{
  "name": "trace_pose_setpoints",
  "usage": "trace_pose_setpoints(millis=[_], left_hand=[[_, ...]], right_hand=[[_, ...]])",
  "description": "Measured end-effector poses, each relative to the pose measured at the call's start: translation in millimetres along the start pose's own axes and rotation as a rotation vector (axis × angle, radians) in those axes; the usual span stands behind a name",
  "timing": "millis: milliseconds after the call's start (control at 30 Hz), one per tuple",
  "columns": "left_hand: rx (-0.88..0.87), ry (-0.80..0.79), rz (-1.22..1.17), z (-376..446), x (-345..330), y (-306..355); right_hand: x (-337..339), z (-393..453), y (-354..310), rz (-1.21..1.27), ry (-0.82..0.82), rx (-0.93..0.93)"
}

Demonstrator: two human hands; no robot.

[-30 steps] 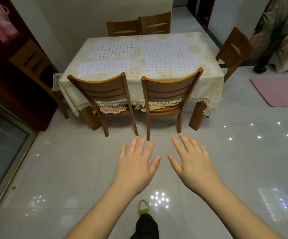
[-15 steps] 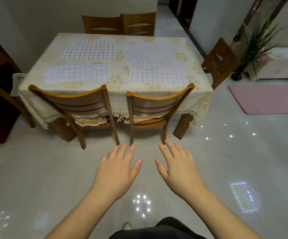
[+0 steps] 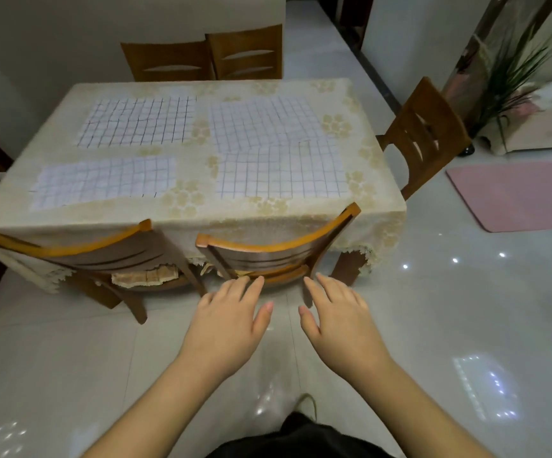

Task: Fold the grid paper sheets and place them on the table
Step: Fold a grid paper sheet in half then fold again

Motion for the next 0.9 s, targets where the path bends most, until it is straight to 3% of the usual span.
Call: trace_pose_setpoints(millis=[267,467,900], left_hand=[[0.067,-0.005,0.030,93.5,29.9,-5.0],[0.077,-0.041,0.008,147.9,47.0,-45.4],[-0.123,-0.032,-0.138,254.4,103.6,-140.1]], right_hand=[[51.6,87.8,25.7,0.000,0.032,0.054],[60.2,160.3,11.2,-0.020,-0.054,0.111],[82.8,295.4,-17.0,-0.101,-0.102,-0.102]])
Point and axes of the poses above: each hand's wrist, its own z-axis towards the middle knuckle, its own x-axis out of the back of the hand, y = z × x, the point moved 8 cm from there along z, towards the middle knuckle, and after that the axes turned 15 degrees about -y, right-handed, at the moved point
